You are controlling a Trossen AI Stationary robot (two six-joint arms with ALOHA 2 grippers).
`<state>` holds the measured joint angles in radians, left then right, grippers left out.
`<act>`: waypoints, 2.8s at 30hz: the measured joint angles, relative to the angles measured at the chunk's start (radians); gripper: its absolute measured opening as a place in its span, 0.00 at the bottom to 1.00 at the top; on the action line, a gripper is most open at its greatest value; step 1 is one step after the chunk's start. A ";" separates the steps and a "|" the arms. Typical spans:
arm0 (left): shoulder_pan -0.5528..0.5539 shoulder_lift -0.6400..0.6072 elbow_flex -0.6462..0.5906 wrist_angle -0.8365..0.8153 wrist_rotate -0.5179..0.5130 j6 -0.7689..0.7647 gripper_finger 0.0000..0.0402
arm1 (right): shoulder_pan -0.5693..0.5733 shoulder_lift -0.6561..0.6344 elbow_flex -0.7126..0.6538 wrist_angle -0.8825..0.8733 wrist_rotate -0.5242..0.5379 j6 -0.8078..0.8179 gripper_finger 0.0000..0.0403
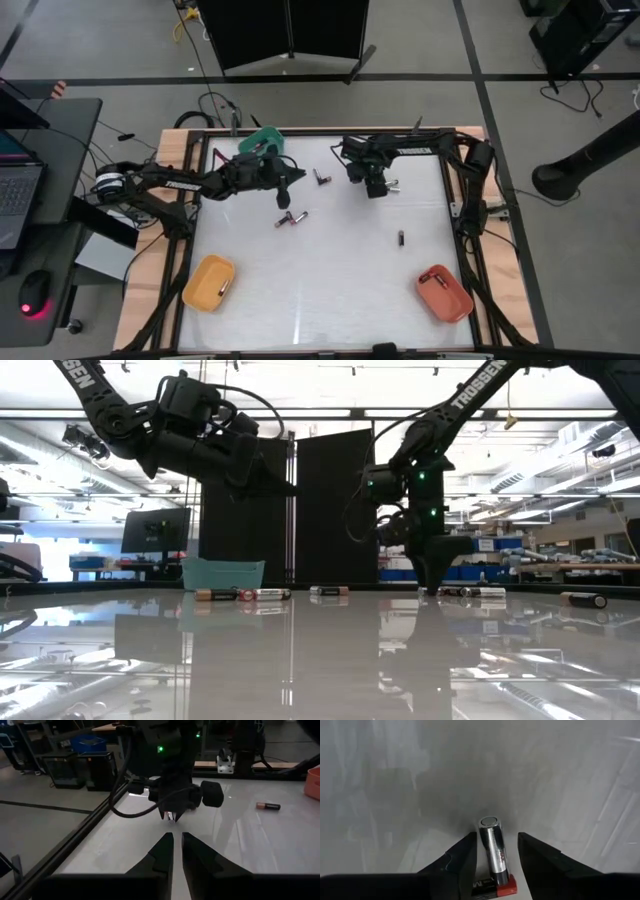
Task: Sort batteries
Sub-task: Put the silver battery into the yellow bin
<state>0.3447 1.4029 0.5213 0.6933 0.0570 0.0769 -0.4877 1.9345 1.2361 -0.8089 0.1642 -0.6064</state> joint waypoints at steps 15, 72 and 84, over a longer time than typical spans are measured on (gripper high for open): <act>0.000 0.000 0.000 0.025 -0.052 -0.002 0.11 | 0.025 -0.022 -0.004 0.076 -0.086 -0.016 0.13; -0.161 0.143 0.272 0.071 0.202 -0.134 0.44 | 0.318 -0.579 -0.598 1.542 -0.367 0.506 0.13; -0.163 0.143 0.272 0.072 0.200 -0.134 0.40 | 0.317 -0.579 -0.598 1.555 -0.367 0.506 0.13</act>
<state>0.1818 1.5455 0.7933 0.7650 0.2569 -0.0576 -0.1703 1.3560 0.6380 0.7461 -0.2024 -0.1005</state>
